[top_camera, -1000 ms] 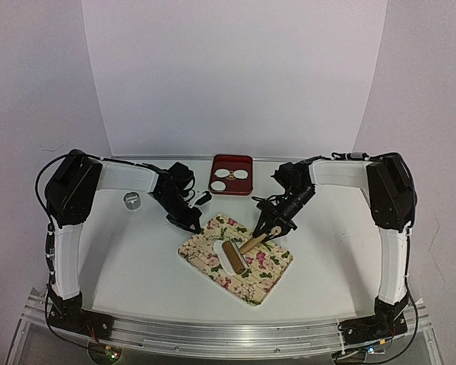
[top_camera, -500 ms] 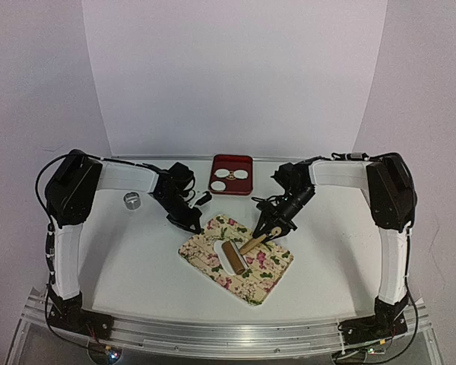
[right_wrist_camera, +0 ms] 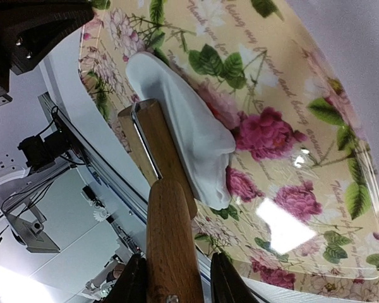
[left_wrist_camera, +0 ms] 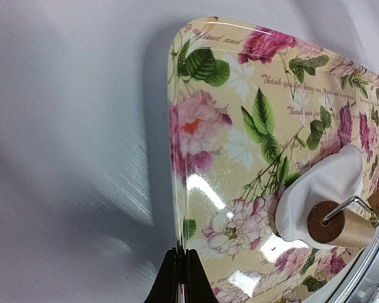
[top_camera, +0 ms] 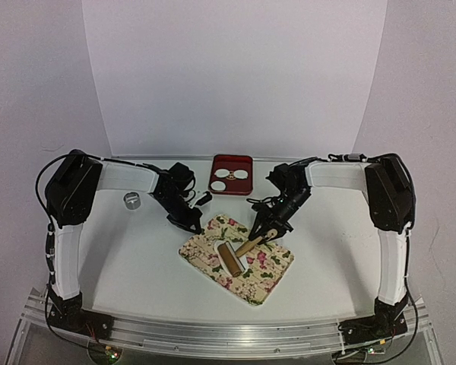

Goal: Roll out the dumpling wrappers from the dough

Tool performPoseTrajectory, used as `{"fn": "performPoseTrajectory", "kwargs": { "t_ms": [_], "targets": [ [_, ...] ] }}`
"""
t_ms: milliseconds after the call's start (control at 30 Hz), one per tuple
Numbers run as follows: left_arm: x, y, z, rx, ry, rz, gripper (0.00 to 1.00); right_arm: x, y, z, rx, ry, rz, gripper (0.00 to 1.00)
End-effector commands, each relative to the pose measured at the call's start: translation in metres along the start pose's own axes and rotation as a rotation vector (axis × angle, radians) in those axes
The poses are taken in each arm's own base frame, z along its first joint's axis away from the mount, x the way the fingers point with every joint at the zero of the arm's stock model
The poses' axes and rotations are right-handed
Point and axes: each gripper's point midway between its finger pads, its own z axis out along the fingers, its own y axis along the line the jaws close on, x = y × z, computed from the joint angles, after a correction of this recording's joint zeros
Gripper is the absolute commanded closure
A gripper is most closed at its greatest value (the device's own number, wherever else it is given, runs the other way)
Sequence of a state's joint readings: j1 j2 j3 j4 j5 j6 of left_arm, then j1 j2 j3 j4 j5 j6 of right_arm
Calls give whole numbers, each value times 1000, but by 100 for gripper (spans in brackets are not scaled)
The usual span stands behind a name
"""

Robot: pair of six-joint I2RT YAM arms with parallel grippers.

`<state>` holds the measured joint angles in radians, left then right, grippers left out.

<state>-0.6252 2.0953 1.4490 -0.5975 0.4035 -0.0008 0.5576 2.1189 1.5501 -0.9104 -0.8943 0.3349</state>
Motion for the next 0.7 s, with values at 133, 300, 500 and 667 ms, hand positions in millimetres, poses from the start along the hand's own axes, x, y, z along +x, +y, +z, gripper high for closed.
{"fn": "performPoseTrajectory", "kwargs": {
  "t_ms": [133, 300, 500, 667],
  "targets": [
    [23, 13, 3, -56, 79, 4, 100, 17, -159, 42, 796, 68, 132, 100],
    [26, 13, 2, -58, 83, 5, 100, 11, -180, -9, 807, -7, 196, 100],
    [28, 12, 2, -52, 80, 7, 100, 14, -178, -4, 780, 4, 199, 100],
    [28, 12, 3, -48, 81, 6, 100, 17, -148, 49, 793, 58, 123, 100]
  ]
}}
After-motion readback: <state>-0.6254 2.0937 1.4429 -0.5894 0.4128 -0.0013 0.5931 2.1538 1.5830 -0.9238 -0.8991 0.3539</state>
